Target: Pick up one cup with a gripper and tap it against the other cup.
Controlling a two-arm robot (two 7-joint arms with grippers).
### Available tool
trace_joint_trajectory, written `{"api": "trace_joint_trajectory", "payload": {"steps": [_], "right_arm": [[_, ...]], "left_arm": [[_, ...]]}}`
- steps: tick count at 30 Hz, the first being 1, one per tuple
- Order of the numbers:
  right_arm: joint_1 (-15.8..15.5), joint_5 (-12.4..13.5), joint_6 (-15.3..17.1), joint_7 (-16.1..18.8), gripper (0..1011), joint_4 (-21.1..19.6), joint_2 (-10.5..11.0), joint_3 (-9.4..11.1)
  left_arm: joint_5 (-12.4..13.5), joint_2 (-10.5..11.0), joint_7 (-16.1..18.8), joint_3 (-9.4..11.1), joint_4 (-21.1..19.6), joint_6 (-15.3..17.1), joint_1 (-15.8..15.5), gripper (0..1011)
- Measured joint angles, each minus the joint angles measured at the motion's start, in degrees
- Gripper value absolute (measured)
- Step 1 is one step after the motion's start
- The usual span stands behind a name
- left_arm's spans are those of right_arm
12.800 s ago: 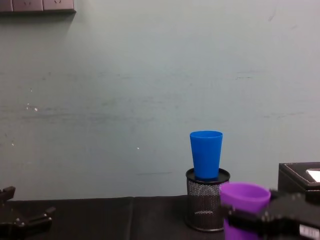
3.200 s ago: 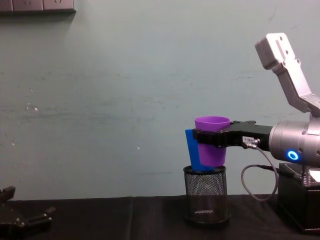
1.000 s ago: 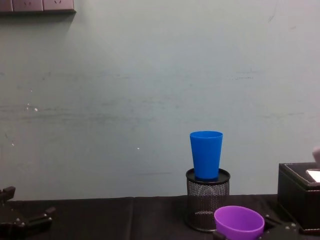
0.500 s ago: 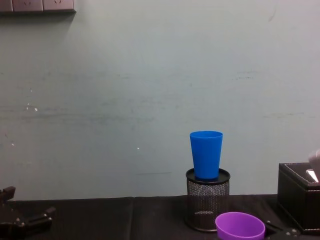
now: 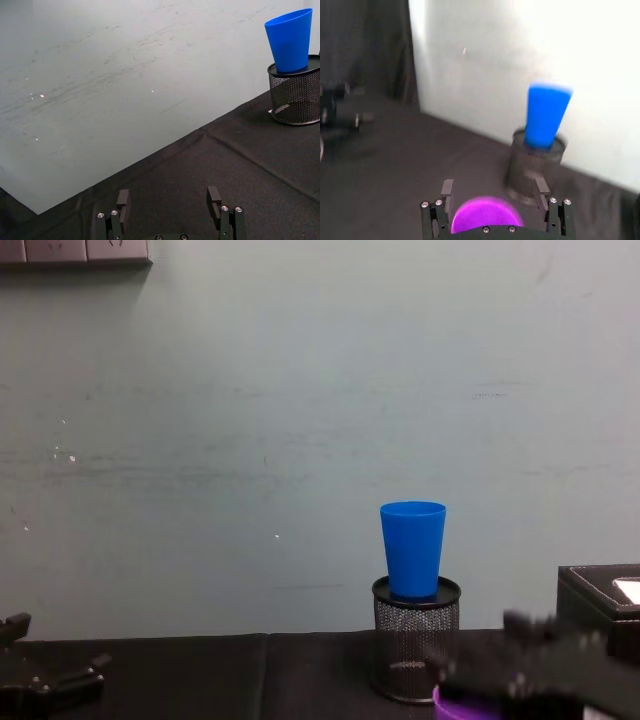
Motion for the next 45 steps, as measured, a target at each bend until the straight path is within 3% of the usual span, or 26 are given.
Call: {"api": "trace_joint_trajectory", "payload": {"steps": [3,10,18,25,35,45], "right_arm": [[-0.6,1.0,0.1,-0.3,1004,-4.1,0.1,1.6],[-0.8,1.5,0.5,-0.6,1004,-6.4,-0.1,2.7],[-2.0,-0.5,2.6,-6.7,1004,-7.5,-1.9,6.4],[-1.4,-3.1,6.6,-10.3,1004,-4.6,-3.4,8.9],[0.1,-5.0,7.5,-10.2,1004,0.8,-4.7,9.7],[0.0,-5.0,7.5,-10.2,1004,0.7,-4.7,9.8]], "left_arm": [[0.0,0.0,0.0,0.0,0.0,0.0,0.0,1000],[0.0,0.0,0.0,0.0,0.0,0.0,0.0,1000],[0.0,0.0,0.0,0.0,0.0,0.0,0.0,1000],[0.0,0.0,0.0,0.0,0.0,0.0,0.0,1000],[0.0,0.0,0.0,0.0,0.0,0.0,0.0,1000],[0.0,0.0,0.0,0.0,0.0,0.0,0.0,1000]]}}
